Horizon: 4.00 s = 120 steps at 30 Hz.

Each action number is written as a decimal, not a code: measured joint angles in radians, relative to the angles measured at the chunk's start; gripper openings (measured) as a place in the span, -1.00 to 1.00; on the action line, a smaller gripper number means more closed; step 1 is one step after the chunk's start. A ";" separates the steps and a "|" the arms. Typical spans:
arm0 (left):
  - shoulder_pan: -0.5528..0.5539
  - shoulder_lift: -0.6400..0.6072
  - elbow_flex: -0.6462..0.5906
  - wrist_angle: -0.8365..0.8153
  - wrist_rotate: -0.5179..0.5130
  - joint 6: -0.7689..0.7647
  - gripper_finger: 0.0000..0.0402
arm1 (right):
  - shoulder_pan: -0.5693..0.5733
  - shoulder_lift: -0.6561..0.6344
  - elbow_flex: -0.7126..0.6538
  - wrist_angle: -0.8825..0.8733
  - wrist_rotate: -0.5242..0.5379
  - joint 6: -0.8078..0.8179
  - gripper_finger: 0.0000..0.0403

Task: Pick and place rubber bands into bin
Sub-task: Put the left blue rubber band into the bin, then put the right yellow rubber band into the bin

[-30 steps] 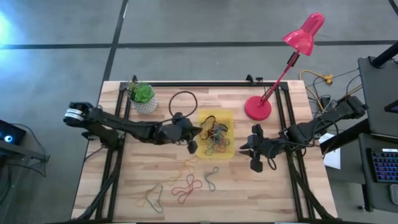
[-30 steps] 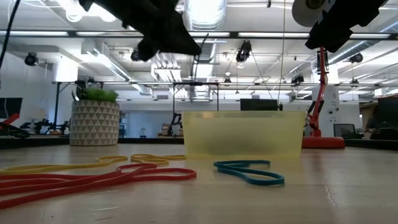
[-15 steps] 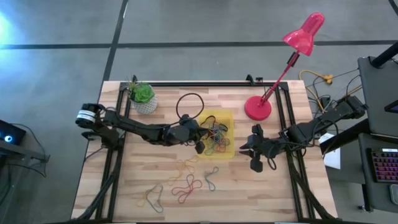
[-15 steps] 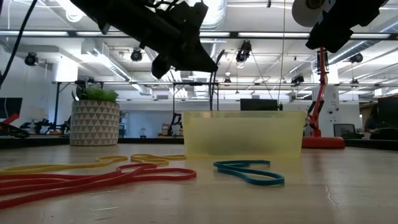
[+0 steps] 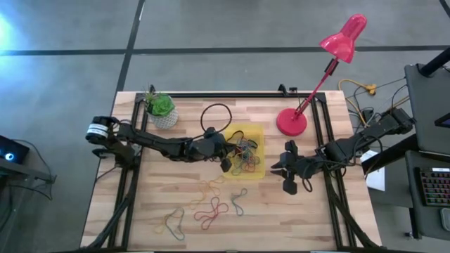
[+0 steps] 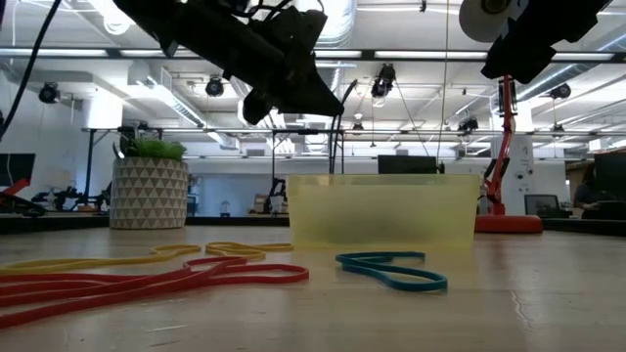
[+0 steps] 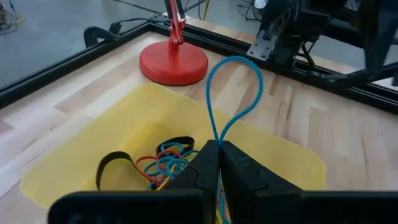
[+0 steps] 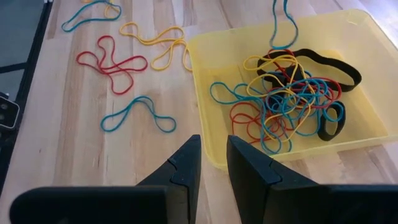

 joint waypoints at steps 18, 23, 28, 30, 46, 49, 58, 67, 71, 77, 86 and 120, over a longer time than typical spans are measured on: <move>0.059 0.003 0.000 0.000 0.210 0.132 -0.86 | 0.000 0.000 0.000 0.002 0.109 0.295 -0.66; 0.074 0.009 0.000 -0.004 0.213 0.125 -0.61 | 0.000 0.000 0.000 0.002 0.111 0.367 -0.66; 0.077 -0.002 0.000 0.001 0.208 0.128 -0.50 | 0.000 0.000 0.000 0.002 0.159 0.395 -0.66; 0.076 -0.006 0.000 0.002 0.208 0.128 -0.49 | 0.000 0.000 0.000 0.002 0.169 0.378 -0.66; 0.076 -0.039 0.000 0.071 0.236 0.124 -0.49 | -0.024 0.000 0.014 0.061 0.248 0.383 -0.66; 0.076 -0.039 0.000 0.061 0.264 0.124 -0.49 | -0.023 0.001 0.014 0.063 0.300 0.396 -0.66; 0.066 -0.034 0.000 0.061 0.297 0.020 -0.49 | -0.027 0.050 0.014 0.151 0.317 0.320 -0.66; 0.035 -0.071 0.000 0.064 0.495 -0.034 -0.49 | -0.026 0.135 0.014 0.177 0.249 0.311 -0.66; 0.008 -0.121 0.000 0.069 0.498 -0.022 -0.49 | -0.026 0.182 0.014 0.209 0.219 0.311 -0.66; -0.034 -0.255 0.000 -0.079 0.507 0.003 -0.49 | -0.026 0.232 0.015 0.339 0.145 0.227 -0.66; -0.131 -0.425 -0.007 -0.496 0.525 0.004 -0.49 | -0.026 0.233 0.015 0.472 0.121 0.128 -0.66; -0.411 -0.348 -0.266 -0.597 0.392 -0.346 -0.49 | -0.011 0.366 0.015 0.592 -0.242 0.035 -0.66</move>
